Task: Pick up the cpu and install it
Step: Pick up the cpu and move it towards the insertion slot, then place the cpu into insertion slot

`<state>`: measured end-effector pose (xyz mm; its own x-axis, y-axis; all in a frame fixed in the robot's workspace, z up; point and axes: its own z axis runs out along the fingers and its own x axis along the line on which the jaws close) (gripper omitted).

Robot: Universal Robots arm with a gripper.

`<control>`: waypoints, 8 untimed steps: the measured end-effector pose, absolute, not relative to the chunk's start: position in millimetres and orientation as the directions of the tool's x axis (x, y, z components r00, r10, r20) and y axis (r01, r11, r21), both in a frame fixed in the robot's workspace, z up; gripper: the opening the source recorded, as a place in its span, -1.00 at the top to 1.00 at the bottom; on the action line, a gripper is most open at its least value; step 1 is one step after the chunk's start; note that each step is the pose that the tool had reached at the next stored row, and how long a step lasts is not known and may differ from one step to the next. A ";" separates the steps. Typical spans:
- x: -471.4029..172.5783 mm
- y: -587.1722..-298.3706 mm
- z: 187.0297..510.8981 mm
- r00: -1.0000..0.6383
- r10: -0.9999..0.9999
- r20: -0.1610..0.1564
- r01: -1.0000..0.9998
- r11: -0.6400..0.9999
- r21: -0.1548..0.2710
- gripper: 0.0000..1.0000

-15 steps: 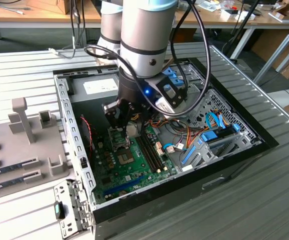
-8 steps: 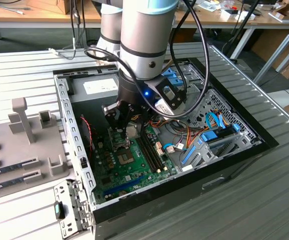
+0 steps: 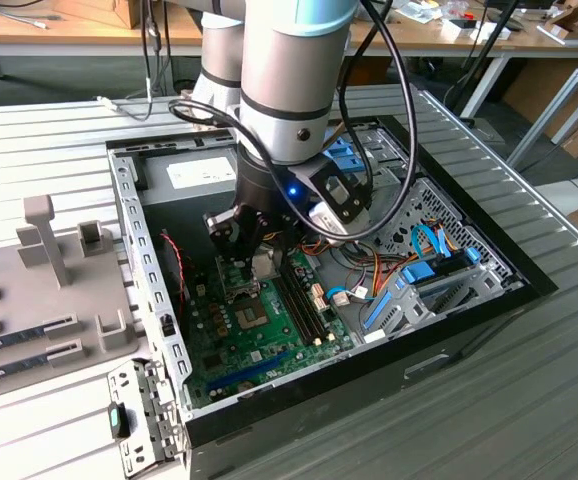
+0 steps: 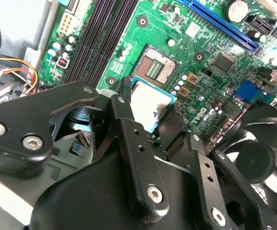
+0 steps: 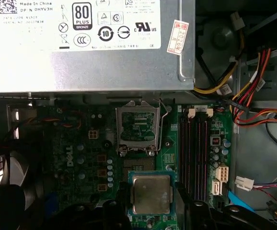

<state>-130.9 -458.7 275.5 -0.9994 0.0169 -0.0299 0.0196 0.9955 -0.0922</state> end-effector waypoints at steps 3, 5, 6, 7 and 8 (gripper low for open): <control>-130.9 -459.5 275.1 -0.999 0.017 -0.030 0.020 0.996 -0.092 0.05; -130.9 -459.5 275.1 -0.999 0.017 -0.030 0.020 0.996 -0.092 0.05; -130.9 -459.5 275.1 -0.999 0.017 -0.030 0.020 0.996 -0.092 0.05; -130.9 -459.5 275.1 -0.999 0.017 -0.030 0.020 0.996 -0.092 0.05; -130.9 -459.5 275.1 -0.999 0.017 -0.030 0.020 0.996 -0.092 0.05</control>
<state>-130.9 -459.5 275.1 -0.9994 0.0169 -0.0299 0.0196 0.9955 -0.0922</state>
